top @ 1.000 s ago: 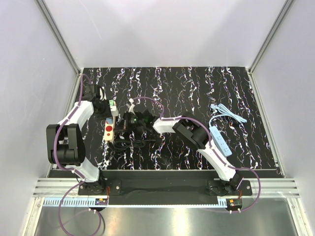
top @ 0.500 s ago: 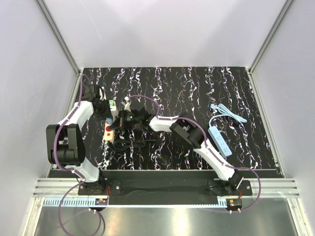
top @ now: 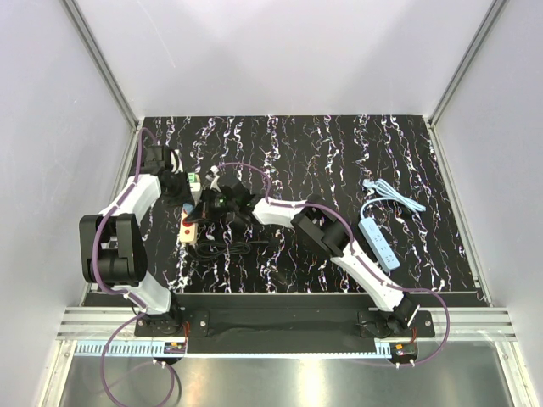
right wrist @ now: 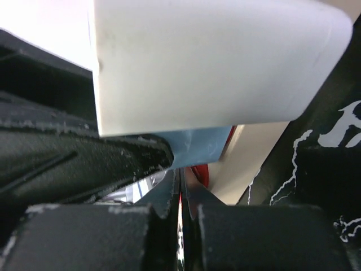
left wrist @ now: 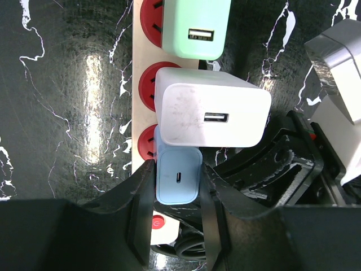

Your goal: Pull the plug off the socket

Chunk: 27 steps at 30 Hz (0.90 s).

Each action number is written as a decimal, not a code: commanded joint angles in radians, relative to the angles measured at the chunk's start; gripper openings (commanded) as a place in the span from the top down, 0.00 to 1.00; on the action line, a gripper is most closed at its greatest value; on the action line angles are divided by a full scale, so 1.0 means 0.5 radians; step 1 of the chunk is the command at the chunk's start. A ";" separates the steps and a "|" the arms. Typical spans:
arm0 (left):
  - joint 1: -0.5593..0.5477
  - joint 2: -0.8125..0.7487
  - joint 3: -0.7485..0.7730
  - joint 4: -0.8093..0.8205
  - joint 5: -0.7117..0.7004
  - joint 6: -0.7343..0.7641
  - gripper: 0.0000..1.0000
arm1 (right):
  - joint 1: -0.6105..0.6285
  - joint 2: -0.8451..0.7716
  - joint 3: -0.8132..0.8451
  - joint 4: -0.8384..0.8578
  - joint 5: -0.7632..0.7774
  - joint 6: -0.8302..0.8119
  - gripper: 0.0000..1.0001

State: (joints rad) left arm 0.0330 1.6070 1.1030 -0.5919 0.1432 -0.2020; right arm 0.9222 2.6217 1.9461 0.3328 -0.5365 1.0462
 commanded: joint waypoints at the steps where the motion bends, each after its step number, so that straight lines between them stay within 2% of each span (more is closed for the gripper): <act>1: -0.032 -0.042 -0.052 0.113 0.333 -0.078 1.00 | 0.055 0.073 0.056 -0.395 0.287 -0.065 1.00; 5: -0.029 -0.143 -0.092 0.196 0.407 -0.087 1.00 | 0.058 0.067 -0.069 -0.469 0.401 0.079 1.00; 13: -0.026 -0.220 -0.114 0.251 0.385 -0.096 1.00 | 0.055 0.135 -0.076 -0.518 0.352 0.242 1.00; 15: -0.005 -0.189 -0.095 0.266 0.511 -0.093 1.00 | 0.055 0.141 -0.091 -0.518 0.349 0.255 1.00; 16: -0.002 -0.171 -0.077 0.242 0.523 -0.093 1.00 | 0.055 0.144 -0.097 -0.521 0.355 0.255 1.00; 22: -0.011 -0.057 0.300 -0.177 0.076 -0.136 1.00 | 0.055 0.184 -0.070 -0.567 0.358 0.267 1.00; 27: -0.029 0.072 0.503 -0.307 0.094 -0.173 1.00 | 0.055 0.172 -0.079 -0.644 0.419 0.239 1.00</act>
State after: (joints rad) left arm 0.0364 1.6623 1.2198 -0.7326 0.1307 -0.2218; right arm 0.9463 2.6213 1.9575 0.2672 -0.4316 1.2243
